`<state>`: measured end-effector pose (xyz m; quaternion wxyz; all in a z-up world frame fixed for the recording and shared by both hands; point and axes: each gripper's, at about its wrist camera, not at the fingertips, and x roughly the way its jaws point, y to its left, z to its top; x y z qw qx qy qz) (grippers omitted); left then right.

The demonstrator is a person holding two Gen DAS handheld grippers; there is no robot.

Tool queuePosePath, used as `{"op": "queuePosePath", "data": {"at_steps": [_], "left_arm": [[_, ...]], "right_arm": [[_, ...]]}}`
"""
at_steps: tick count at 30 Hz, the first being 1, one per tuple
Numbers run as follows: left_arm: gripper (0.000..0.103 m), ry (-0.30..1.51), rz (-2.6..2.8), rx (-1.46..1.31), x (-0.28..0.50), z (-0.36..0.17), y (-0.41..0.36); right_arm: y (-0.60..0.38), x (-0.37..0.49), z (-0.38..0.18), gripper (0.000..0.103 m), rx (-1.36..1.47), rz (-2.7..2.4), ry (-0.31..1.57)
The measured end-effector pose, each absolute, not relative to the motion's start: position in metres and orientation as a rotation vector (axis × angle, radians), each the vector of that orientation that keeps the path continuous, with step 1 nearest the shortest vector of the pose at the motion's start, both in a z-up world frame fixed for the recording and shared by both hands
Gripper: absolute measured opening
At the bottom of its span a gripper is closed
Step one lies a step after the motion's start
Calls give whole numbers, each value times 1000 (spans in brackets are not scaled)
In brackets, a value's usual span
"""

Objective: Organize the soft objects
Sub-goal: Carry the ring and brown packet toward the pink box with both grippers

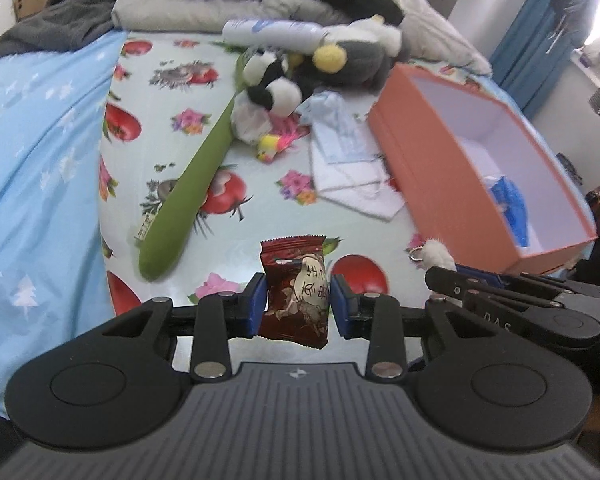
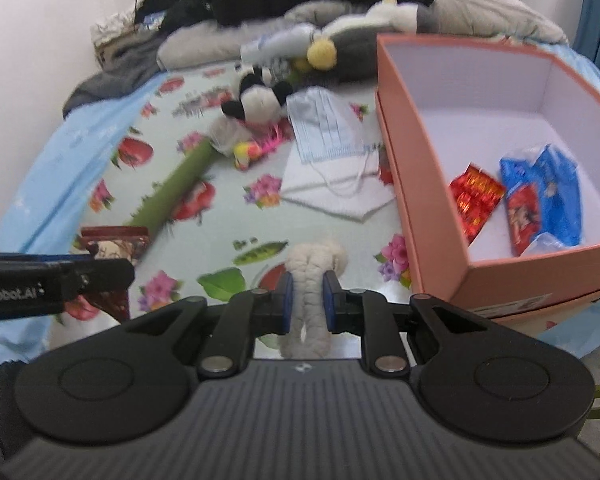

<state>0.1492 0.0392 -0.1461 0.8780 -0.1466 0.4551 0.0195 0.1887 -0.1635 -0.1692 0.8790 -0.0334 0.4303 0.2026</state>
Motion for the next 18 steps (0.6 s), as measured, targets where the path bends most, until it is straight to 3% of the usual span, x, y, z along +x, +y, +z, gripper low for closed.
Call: {"op": "queuePosePath", "data": {"at_steps": [18], "left_arm": [[40,785,-47,-319,99,-59,18]], "right_arm": [[-187,125,-71,19,8,477,720]]}}
